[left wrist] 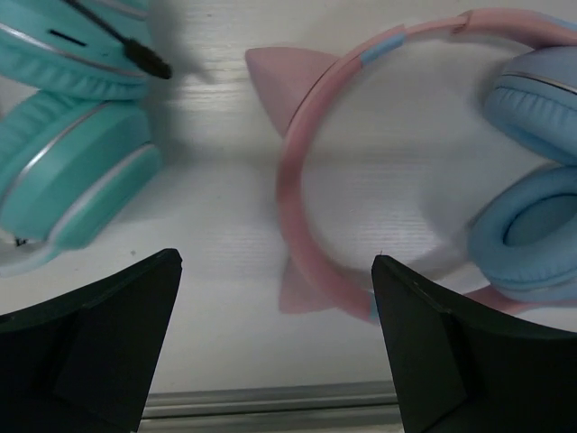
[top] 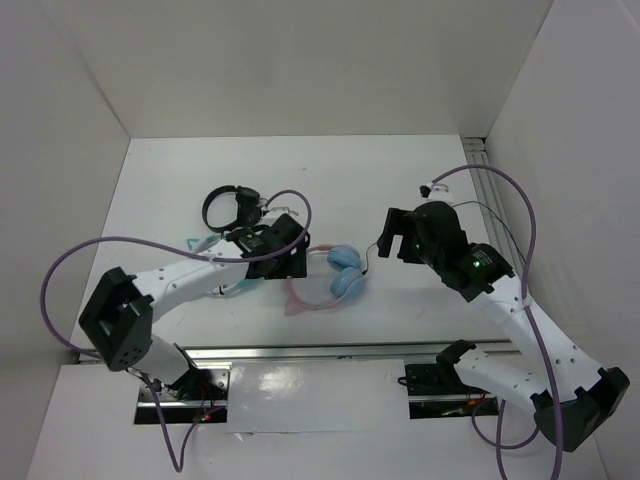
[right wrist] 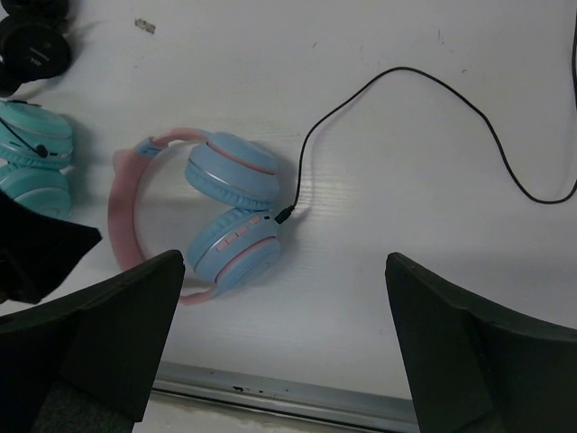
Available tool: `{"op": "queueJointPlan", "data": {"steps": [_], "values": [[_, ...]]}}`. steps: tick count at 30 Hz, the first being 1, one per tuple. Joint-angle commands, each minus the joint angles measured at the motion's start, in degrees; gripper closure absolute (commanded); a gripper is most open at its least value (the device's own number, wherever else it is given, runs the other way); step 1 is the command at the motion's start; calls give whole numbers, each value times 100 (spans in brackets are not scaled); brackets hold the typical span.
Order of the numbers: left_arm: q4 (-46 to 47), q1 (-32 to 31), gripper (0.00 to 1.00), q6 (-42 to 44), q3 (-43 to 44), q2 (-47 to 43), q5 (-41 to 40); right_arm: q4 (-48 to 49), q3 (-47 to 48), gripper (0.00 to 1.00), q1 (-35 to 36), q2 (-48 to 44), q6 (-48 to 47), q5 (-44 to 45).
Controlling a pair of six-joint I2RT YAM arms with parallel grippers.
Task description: Wrap the headphones
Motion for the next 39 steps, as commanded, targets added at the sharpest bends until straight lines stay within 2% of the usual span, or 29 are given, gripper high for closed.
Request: {"op": "queueJointPlan", "data": {"steps": [1,7,9,10,15,19,20,24,27,33,35,37,39], "values": [[407,-155,0,-617,328,472,-122,499,-76,0,92,1,49,-114],[829,-314,4,-986,30,1228,-376,614,-269,0,92,1,-3,-245],[1091,-314,12,-986,-49,1404,-377,745,-270,0,92,1,-3,-316],[1180,-314,12,-986,-50,1492,-429,746,-270,0,144,1,-3,-369],[1348,-314,24,-1004,-103,1950,-377,798,-331,0,145,1,-56,-475],[1348,-314,49,-1197,-313,2029,-324,746,-331,0,145,-122,-56,-405],[1400,-314,69,-1197,-401,2029,-272,746,-331,0,145,-192,-56,-352],[1086,-444,100,-1486,-472,1827,-350,746,-331,0,145,-245,-118,-220],[627,-630,100,-1540,-288,1502,-710,815,-331,0,145,-245,-118,-167],[-1330,-964,100,-1417,897,817,-1622,1316,-576,0,145,-438,-65,244],[-1892,-964,100,-1417,1231,466,-1922,1728,-752,0,145,-587,-64,456],[-2885,-964,100,-1530,1732,167,-2449,2394,-1147,0,145,-912,-257,518],[-3779,-964,100,-1689,2241,-9,-2853,2897,-1420,0,145,-1175,-494,222]]}}
